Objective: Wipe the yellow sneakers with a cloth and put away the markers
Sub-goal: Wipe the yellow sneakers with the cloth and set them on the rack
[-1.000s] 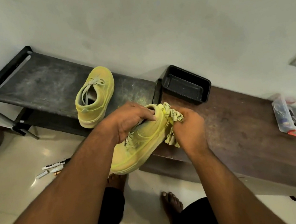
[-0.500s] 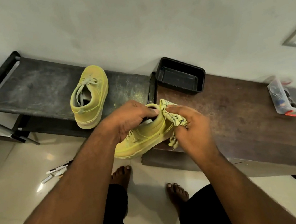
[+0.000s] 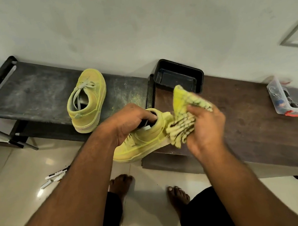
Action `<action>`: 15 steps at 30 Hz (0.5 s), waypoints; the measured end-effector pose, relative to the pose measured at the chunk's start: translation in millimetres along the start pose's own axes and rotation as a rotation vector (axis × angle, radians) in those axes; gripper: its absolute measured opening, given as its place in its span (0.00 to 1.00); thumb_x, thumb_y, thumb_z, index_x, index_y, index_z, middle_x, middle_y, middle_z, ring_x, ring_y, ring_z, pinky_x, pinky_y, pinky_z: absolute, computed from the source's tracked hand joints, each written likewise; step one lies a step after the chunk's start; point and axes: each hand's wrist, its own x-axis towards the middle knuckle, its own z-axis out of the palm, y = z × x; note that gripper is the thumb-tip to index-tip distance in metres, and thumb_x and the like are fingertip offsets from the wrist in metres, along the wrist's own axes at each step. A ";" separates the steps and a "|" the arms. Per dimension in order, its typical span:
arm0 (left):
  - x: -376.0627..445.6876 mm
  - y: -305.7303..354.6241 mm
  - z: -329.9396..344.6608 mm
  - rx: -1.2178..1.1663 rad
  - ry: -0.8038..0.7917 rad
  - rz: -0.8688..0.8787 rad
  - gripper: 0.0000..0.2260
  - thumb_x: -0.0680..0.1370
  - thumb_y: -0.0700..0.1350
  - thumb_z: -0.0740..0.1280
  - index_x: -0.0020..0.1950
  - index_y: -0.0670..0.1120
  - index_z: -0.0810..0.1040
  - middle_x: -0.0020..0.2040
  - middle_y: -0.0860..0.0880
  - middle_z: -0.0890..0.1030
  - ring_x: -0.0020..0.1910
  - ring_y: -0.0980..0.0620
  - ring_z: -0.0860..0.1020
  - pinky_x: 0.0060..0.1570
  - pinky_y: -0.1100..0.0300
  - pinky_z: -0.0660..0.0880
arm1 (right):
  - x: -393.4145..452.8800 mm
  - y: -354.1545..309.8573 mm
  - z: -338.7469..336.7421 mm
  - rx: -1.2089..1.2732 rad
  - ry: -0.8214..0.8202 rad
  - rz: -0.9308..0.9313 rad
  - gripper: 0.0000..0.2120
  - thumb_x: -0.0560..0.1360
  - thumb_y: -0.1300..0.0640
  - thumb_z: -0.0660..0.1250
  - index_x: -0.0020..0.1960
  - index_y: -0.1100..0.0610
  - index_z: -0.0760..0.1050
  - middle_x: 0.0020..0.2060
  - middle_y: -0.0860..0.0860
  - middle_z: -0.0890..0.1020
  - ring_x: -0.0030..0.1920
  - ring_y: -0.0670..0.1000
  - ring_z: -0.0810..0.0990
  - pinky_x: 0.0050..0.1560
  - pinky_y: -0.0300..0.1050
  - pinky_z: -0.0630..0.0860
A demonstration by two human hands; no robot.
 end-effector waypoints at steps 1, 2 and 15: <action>-0.6 0.5 -0.5 0.010 -0.019 -0.002 0.10 0.73 0.42 0.71 0.32 0.43 0.80 0.27 0.52 0.76 0.31 0.55 0.72 0.35 0.60 0.68 | 10.4 -9.9 0.5 0.116 0.048 -0.026 0.13 0.72 0.75 0.63 0.48 0.60 0.79 0.39 0.55 0.85 0.42 0.57 0.85 0.42 0.53 0.82; -0.8 0.4 -1.2 0.020 -0.036 -0.001 0.11 0.74 0.45 0.71 0.32 0.43 0.80 0.27 0.51 0.75 0.30 0.54 0.72 0.35 0.60 0.67 | 21.4 -18.5 0.8 0.157 0.064 -0.080 0.14 0.71 0.76 0.63 0.48 0.61 0.79 0.40 0.56 0.85 0.43 0.58 0.84 0.44 0.54 0.82; -2.5 -9.0 4.1 -0.002 -0.020 0.019 0.17 0.73 0.43 0.73 0.26 0.47 0.71 0.22 0.53 0.68 0.24 0.57 0.66 0.30 0.61 0.63 | 7.3 -9.4 -7.1 -0.983 -0.521 -0.177 0.15 0.74 0.68 0.66 0.47 0.48 0.82 0.40 0.50 0.85 0.45 0.61 0.83 0.46 0.61 0.80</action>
